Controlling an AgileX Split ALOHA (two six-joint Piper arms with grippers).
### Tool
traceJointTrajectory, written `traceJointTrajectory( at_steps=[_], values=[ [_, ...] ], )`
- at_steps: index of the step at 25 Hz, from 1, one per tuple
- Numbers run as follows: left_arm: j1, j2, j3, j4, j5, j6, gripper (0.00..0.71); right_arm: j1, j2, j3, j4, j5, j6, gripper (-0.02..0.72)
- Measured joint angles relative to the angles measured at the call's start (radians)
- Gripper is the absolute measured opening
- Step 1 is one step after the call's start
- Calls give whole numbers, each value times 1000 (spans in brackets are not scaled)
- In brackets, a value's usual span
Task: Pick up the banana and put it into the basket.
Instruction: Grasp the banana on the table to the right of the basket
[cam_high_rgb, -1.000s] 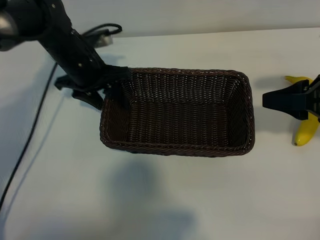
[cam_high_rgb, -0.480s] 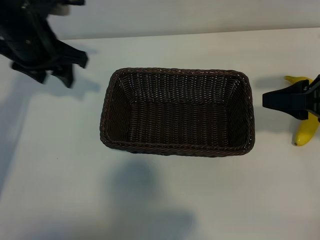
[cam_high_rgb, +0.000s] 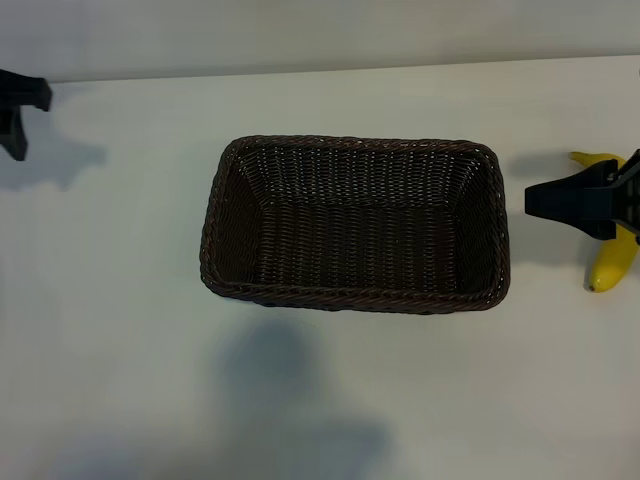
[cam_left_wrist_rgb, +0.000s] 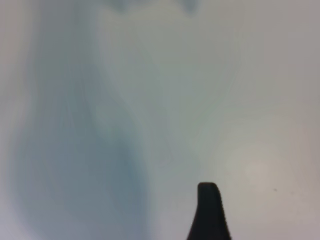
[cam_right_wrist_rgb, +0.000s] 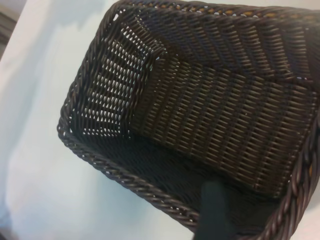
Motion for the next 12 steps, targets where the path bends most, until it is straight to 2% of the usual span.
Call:
traceJointTrajectory(
  at_steps=[3,10,12],
  values=[
    [2,0,0,-7,0,7,562,0,0,0,0,2,0,522],
    [-110,-82,23,0,0,7,562,0,0,0,0,8,0,522],
    [-117,-143,63,1,0,7,562,0,0,0,0,8,0,522]
  ],
)
